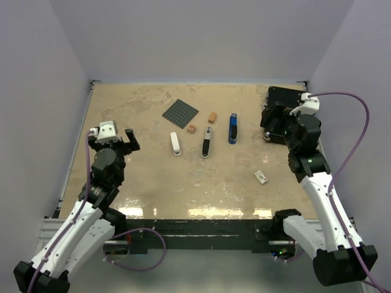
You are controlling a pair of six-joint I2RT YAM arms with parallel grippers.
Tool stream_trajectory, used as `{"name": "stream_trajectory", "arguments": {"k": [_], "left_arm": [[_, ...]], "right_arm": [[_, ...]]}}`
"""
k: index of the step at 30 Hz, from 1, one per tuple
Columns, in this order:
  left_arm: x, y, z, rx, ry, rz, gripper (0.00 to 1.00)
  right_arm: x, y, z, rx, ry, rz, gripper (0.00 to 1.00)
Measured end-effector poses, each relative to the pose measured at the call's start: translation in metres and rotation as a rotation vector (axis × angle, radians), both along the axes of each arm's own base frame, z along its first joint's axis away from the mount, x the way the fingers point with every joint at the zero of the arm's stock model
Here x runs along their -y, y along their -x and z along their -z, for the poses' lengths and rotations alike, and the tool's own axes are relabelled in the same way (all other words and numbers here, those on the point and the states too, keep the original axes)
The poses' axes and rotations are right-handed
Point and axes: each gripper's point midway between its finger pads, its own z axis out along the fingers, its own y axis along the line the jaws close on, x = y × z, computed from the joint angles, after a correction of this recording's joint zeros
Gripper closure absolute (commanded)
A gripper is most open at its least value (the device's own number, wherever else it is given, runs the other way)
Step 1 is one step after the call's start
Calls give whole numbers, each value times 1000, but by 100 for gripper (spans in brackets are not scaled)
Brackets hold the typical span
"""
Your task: Load the staples into the stapler
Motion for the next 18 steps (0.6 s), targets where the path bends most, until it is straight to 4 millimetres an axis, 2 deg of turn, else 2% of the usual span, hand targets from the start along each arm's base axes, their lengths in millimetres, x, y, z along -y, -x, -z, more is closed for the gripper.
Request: {"name": "stream_trajectory", "arguments": {"k": [6, 8, 13, 18], "left_arm": [[8, 17, -34, 134, 79, 56, 0], [11, 20, -39, 154, 95, 68, 0], [12, 24, -37, 168, 114, 77, 0], [15, 27, -41, 185, 121, 103, 0]], "right_arm": [[5, 4, -12, 35, -13, 29, 1], [4, 4, -11, 33, -26, 32, 1], [-3, -2, 2, -23, -36, 1, 2], [-7, -18, 28, -144, -31, -5, 2]]}}
